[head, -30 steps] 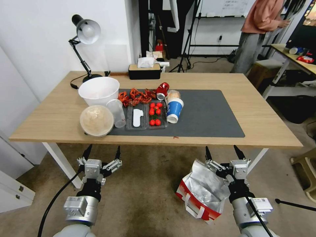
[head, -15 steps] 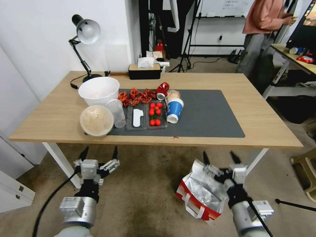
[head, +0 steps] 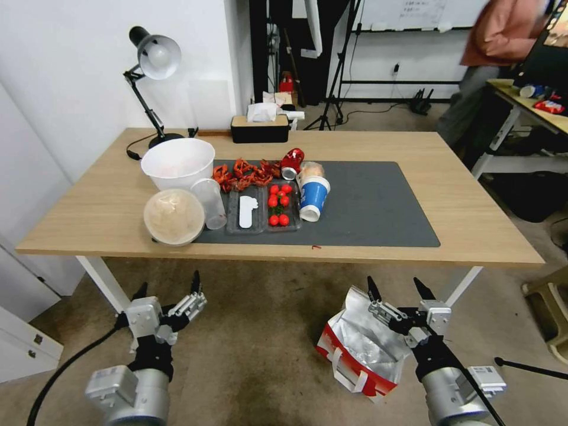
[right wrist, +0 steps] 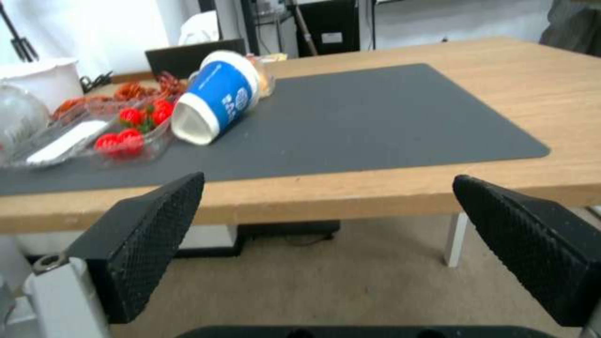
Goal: Pick up the food delivery bag from the floor and place it on the table.
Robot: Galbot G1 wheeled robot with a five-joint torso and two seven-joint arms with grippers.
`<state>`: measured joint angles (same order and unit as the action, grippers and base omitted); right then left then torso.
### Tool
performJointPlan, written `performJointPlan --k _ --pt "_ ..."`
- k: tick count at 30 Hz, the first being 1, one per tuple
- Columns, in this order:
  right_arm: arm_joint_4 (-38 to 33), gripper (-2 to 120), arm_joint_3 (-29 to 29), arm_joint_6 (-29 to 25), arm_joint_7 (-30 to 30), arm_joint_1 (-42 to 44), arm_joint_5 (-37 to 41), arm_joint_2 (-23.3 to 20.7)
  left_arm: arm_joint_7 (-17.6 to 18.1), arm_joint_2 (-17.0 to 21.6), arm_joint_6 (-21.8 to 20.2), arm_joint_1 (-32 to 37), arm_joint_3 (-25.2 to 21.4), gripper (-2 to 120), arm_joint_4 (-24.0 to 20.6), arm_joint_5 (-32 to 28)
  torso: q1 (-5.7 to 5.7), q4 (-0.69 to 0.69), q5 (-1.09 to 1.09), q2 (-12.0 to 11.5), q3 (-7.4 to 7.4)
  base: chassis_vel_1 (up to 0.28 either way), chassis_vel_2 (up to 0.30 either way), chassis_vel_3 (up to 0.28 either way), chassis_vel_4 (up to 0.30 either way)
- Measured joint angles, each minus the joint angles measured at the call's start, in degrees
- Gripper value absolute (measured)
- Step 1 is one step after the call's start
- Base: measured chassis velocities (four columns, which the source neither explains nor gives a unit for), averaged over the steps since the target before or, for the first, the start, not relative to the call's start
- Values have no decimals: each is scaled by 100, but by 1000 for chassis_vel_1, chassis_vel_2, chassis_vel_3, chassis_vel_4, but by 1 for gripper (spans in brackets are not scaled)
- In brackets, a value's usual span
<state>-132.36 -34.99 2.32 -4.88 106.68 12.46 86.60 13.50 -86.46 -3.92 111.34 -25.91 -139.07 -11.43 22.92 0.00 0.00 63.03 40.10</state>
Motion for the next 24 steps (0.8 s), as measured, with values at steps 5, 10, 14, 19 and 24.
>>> performJointPlan --k 5,10,14,19,24 --pt "-76 100 -53 -145 101 25 -88 -28 -52 8 247 148 42 100 32 46 0 0 1 0 0 0 0 0 0" --pt "-55 100 -34 -399 180 85 -224 84 -128 -119 392 264 169 100 98 138 0 0 0 0 0 0 0 0 0" --pt "-39 100 -33 -476 243 85 -318 95 -181 -171 400 262 226 100 110 197 0 0 0 0 0 0 0 0 0" --pt "-89 100 -36 -474 267 91 -299 92 -207 -162 411 308 204 100 109 193 0 0 0 0 0 0 0 0 0" --pt "-89 100 -32 -457 279 92 -236 80 -339 -163 526 310 174 100 195 204 -1 0 -1 -3 -1 0 0 0 0"
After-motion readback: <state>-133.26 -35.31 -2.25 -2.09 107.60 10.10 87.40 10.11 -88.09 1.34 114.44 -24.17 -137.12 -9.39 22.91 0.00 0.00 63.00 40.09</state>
